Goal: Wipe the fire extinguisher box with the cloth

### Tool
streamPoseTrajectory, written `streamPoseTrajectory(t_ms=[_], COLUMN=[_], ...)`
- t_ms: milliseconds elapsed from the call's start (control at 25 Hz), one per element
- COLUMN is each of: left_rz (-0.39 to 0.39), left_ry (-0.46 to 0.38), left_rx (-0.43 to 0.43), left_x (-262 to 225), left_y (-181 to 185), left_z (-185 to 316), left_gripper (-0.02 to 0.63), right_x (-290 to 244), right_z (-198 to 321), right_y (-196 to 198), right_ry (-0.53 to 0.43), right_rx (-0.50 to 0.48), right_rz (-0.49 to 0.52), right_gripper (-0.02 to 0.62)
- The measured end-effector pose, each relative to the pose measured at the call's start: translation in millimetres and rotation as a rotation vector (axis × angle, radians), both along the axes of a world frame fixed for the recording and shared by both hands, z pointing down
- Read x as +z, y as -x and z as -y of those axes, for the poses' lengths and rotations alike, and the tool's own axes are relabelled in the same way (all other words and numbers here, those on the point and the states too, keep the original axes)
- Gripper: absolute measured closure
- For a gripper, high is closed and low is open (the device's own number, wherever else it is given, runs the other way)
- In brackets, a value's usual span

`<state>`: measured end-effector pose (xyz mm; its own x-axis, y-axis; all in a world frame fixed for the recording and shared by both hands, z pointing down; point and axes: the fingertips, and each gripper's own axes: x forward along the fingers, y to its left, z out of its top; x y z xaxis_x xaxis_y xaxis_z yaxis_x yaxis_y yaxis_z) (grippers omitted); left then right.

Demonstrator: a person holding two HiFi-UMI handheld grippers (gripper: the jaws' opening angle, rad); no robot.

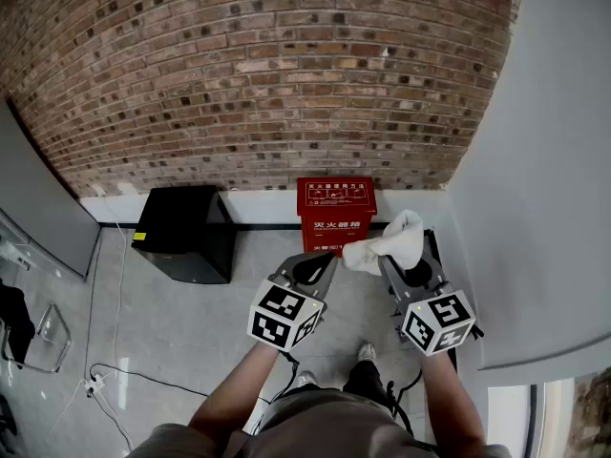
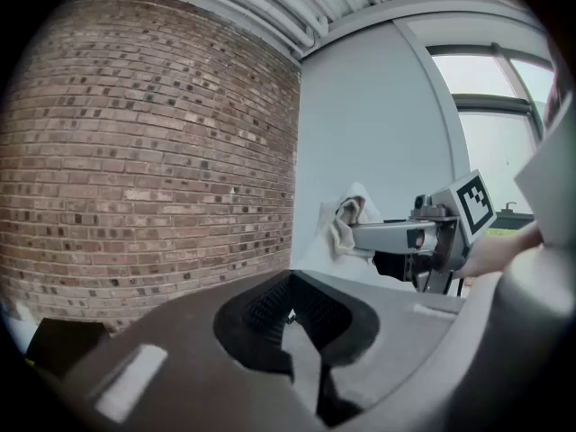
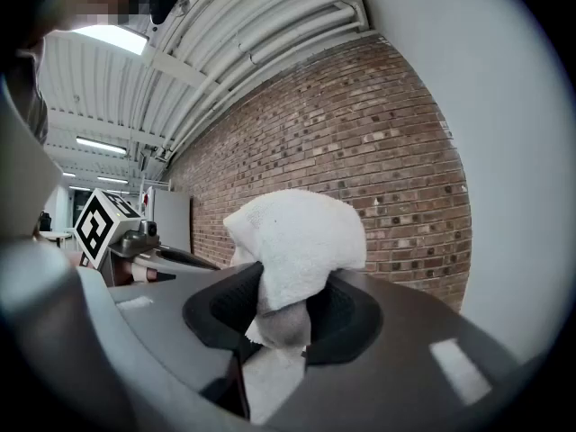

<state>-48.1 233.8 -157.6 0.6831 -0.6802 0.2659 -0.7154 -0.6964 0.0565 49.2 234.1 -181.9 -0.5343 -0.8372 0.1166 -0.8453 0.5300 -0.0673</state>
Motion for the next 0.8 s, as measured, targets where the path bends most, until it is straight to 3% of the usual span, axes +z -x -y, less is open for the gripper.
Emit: streamPoseTrajectory(t_ms=[800], left_rz=[0.020], left_ry=[0.032], left_rx=[0.007], left_x=[27.6], left_y=[4.3], left_z=[36.8], left_gripper=[0.606], right_x=[30.4], right_z=[36.3], right_y=[-9.9], right_ry=[0.060], right_rx=[0.032], right_rz=[-0.021], right_gripper=[0.437])
